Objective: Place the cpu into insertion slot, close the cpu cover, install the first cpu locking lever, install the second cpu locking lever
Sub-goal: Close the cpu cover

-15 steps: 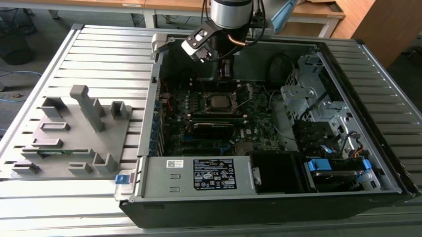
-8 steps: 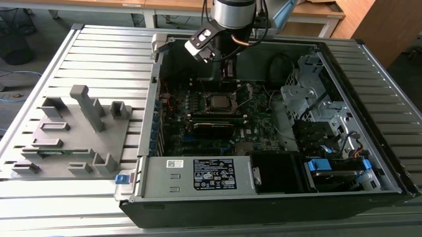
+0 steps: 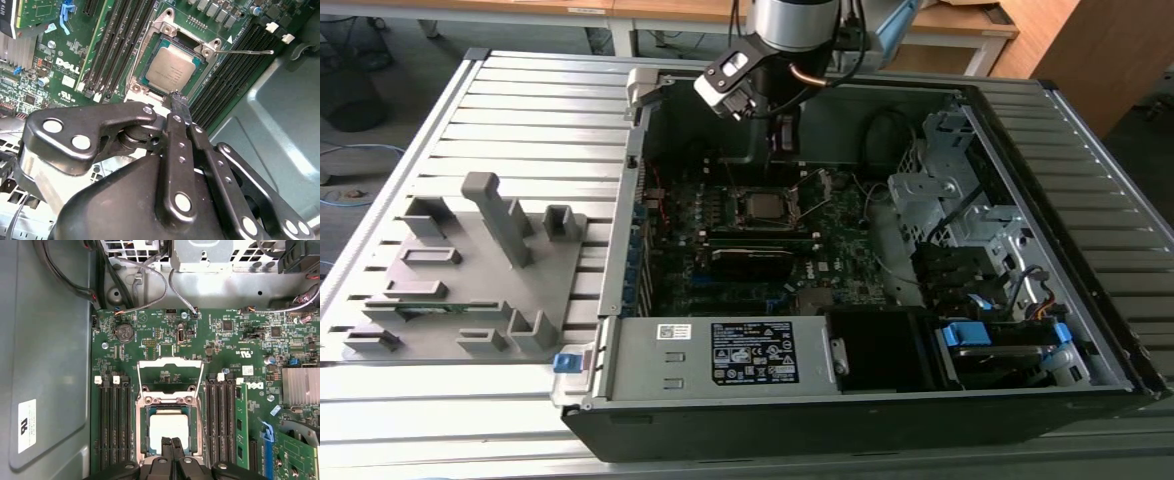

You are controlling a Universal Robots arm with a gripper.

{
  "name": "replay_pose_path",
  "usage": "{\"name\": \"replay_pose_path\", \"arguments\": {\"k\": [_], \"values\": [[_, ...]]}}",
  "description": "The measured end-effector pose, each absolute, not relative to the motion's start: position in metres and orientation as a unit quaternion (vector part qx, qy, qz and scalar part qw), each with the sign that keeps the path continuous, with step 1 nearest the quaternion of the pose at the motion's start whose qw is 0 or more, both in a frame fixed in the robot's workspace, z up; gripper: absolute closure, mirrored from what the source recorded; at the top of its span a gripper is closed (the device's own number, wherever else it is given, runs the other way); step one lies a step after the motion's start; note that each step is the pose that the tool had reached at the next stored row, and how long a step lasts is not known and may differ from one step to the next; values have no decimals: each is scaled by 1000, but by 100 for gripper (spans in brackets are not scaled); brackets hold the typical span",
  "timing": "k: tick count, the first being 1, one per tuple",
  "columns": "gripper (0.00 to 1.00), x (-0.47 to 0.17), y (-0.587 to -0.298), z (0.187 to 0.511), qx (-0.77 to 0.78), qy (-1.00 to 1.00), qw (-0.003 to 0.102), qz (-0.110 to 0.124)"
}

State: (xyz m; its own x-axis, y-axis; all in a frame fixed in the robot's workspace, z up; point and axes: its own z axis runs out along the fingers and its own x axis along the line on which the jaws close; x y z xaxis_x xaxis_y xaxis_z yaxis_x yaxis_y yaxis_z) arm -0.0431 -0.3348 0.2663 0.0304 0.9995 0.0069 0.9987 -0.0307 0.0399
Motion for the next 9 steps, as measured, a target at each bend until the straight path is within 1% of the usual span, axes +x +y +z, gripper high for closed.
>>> {"name": "replay_pose_path", "arguments": {"k": [9], "values": [[90, -43, -335, 270, 718, 696, 12, 16]]}}
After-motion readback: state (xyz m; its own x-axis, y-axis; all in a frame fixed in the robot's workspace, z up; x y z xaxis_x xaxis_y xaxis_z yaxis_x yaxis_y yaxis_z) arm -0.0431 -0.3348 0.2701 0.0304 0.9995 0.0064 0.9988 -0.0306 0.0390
